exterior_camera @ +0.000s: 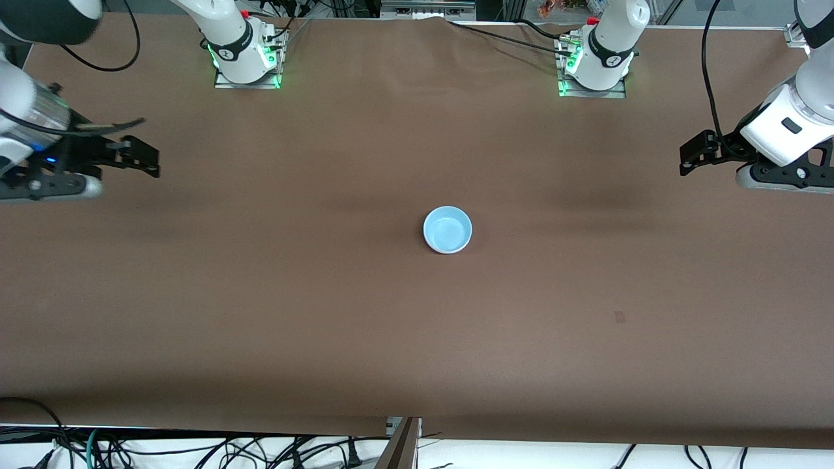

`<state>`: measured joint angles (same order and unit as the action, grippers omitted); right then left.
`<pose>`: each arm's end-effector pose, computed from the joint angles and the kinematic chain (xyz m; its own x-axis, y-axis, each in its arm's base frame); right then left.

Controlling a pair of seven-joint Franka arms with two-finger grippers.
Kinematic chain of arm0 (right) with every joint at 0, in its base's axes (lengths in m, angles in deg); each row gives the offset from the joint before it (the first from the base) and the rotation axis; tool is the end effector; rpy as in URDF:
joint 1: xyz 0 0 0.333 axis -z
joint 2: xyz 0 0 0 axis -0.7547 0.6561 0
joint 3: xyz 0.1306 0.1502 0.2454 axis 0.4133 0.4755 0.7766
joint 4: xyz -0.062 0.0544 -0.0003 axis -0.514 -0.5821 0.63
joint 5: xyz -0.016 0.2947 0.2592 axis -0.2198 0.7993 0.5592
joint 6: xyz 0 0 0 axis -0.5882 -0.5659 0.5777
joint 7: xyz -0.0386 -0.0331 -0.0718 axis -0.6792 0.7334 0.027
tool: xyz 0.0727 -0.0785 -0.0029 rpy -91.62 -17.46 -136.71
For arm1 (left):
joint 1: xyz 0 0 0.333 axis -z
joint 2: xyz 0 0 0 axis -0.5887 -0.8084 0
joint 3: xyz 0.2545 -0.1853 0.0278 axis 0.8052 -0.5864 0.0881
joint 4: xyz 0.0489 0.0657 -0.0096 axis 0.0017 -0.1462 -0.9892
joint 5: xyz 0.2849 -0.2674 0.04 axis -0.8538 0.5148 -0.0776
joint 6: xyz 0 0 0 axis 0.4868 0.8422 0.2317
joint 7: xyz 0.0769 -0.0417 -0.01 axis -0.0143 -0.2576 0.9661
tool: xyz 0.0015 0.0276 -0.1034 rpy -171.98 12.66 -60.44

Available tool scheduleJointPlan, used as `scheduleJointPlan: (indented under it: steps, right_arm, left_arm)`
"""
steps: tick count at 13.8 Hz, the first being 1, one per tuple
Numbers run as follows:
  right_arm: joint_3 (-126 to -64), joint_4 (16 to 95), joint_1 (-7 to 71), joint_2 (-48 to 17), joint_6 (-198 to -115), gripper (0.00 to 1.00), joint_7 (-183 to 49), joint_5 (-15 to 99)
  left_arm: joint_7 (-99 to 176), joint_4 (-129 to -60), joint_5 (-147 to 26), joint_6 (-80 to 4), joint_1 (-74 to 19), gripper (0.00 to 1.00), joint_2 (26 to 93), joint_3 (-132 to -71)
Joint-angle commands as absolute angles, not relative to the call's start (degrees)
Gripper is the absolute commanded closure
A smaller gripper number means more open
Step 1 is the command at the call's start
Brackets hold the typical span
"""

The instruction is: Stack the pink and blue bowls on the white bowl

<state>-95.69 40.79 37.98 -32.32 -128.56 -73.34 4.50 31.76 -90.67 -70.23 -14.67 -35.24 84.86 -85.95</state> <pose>0.5824 0.0529 0.5993 0.9955 0.0654 -0.0680 0.0674 -0.9973 0.0275 0.5559 -0.0325 0.5820 0.9969 -0.0676 -0.0411 -0.0682 -0.9976 -0.0139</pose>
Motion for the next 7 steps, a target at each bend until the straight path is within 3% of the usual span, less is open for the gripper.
scheduleJointPlan:
  steps: [1,7]
  right_arm:
    - [-93.01,42.57,39.76,-34.57,-129.50,0.00,-72.69,2.05]
    - [-86.93,43.18,45.04,-35.80,-123.10,0.00,-72.68,-0.26]
  left_arm:
    - [31.83,-88.61,-71.00,-13.29,-35.27,0.00,83.89,-85.99]
    - [31.83,-88.61,-71.00,-13.29,-35.27,0.00,83.89,-85.99]
